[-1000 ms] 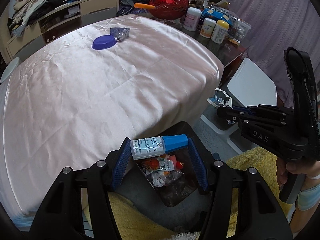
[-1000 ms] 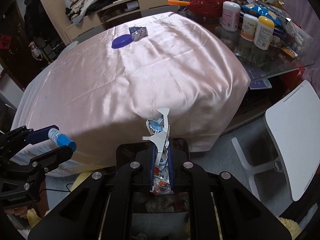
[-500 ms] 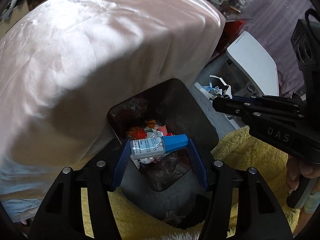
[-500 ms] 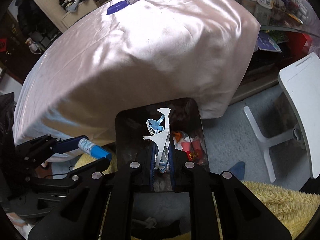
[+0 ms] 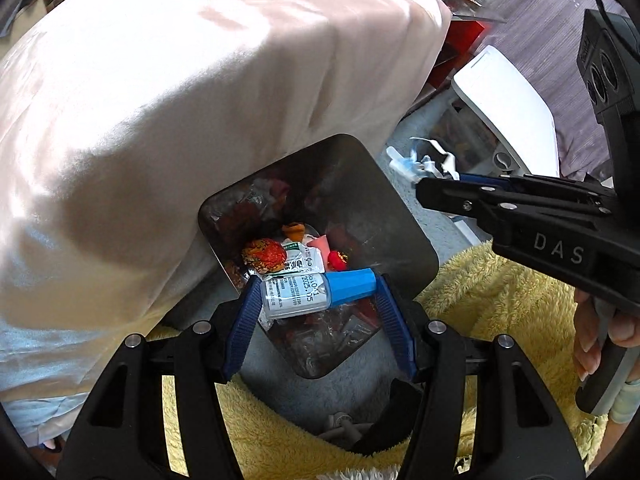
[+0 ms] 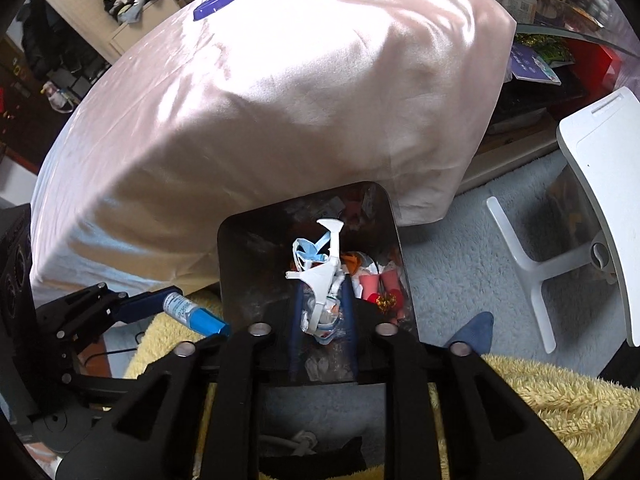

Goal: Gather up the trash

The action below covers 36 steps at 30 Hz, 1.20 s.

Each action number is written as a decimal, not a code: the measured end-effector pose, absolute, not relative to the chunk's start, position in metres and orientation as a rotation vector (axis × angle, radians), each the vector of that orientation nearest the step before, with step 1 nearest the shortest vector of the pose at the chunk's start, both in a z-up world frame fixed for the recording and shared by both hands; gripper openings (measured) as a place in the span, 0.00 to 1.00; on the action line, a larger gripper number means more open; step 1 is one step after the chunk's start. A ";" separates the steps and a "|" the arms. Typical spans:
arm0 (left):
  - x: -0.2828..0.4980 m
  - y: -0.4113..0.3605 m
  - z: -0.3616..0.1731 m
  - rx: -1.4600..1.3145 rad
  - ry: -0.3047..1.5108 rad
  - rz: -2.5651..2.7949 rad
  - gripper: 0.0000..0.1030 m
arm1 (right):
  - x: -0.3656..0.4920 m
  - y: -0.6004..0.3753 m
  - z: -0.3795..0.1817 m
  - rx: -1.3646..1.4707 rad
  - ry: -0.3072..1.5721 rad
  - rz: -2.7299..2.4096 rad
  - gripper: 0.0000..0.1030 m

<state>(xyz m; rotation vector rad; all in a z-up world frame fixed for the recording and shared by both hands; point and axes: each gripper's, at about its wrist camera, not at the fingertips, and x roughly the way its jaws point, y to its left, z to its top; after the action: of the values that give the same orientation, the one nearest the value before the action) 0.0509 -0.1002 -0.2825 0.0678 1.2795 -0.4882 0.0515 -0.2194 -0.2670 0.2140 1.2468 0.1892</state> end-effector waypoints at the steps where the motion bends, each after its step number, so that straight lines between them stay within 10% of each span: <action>1: 0.051 -0.101 -0.282 0.067 1.278 -0.490 0.54 | 0.052 -0.221 -0.266 0.219 1.244 0.186 0.36; 17: 0.051 -0.084 -0.248 0.099 1.198 -0.451 0.92 | 0.062 -0.235 -0.242 0.231 1.183 0.133 0.64; 24: 0.060 -0.047 -0.209 0.080 1.118 -0.364 0.92 | 0.073 -0.229 -0.202 0.208 1.090 0.151 0.83; 36: 0.134 0.006 -0.171 0.019 1.035 -0.230 0.92 | 0.155 -0.205 -0.161 0.151 1.012 0.193 0.84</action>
<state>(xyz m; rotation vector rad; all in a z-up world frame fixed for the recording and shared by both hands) 0.1342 0.0058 -0.1706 0.0193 1.0353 -0.2297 0.1552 -0.2052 -0.1606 0.1507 1.0119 0.1931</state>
